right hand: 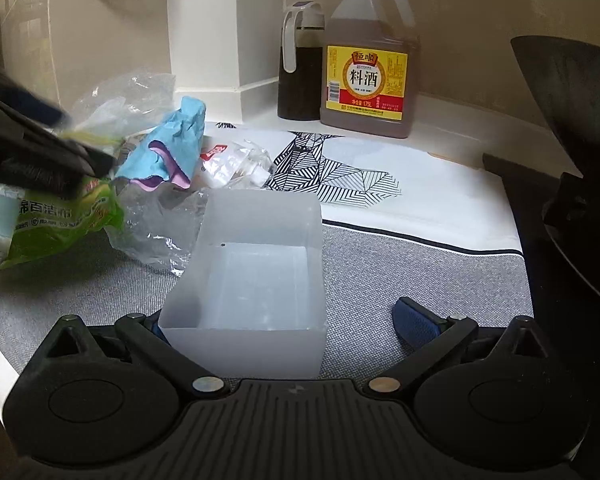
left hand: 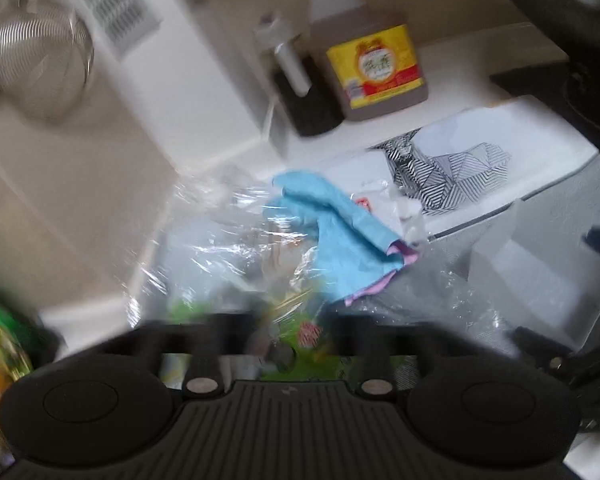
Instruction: Collect trash
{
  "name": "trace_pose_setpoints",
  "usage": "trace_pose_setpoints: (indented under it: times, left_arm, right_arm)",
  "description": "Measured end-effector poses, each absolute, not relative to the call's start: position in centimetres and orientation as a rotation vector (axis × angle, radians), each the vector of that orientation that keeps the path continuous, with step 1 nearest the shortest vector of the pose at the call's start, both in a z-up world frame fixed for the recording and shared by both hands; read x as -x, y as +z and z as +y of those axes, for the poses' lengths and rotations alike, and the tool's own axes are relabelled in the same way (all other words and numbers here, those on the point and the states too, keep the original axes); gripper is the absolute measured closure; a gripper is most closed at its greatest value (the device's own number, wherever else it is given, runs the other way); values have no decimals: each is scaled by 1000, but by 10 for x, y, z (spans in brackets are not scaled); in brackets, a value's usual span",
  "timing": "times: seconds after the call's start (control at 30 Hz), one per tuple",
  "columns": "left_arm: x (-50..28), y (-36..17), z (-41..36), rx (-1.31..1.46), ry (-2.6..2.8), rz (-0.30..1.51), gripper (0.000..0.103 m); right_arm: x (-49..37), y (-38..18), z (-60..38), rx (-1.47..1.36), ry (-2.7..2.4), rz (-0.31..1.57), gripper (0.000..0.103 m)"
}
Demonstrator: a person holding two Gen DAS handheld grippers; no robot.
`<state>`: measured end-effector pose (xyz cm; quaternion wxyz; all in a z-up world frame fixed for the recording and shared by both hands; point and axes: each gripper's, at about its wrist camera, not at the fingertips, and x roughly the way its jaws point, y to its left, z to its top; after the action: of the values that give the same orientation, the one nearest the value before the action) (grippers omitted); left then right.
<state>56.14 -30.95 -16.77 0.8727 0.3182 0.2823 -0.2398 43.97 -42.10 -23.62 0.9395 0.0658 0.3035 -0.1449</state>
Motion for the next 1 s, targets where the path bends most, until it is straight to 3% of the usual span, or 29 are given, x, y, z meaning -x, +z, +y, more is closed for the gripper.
trace_pose_setpoints:
  times: [0.17,0.2,0.4,0.47,0.5,0.53,0.57,0.8,0.87,0.9,0.93,1.0]
  left_arm:
    - [-553,-128,-269,-421,-533,566,103]
    - [-545,-120,-261,-400,-540,546,103]
    - [-508,-99,-237,-382,-554,456,101]
    - [-503,-107,-244,-445,-571,431,72]
    - [-502,-114,-251,-488,-566,421,26]
    - [-503,-120,-257,-528,-555,403,2]
    - [-503,-128,-262,-567,-554,373,0]
    - [-558,-168,-303,-703,-477,451,2]
    - [-577,-172,-307,-681,-454,494,21]
    - [-585,-173,-308,-668,-439,533,57]
    - [-592,-174,-308,-648,-426,573,99]
    - [-590,-169,-302,-601,-406,567,101]
  right_arm:
    - [-423,-232,-429,-203,-292,524,24]
    - [-419,-232,-432,-223,-291,503,40]
    - [-404,-228,-437,-236,-312,445,39]
    - [-401,-227,-437,-249,-308,453,39]
    - [-401,-227,-438,-257,-307,457,39]
    - [-401,-228,-438,-261,-309,464,39]
    - [-401,-229,-439,-261,-310,473,39]
    - [-405,-232,-441,-257,-312,493,38]
    - [-408,-233,-444,-278,-302,508,36]
    - [-410,-234,-445,-288,-297,513,36]
    - [-410,-234,-446,-294,-294,514,37]
    - [-411,-234,-447,-301,-288,510,38]
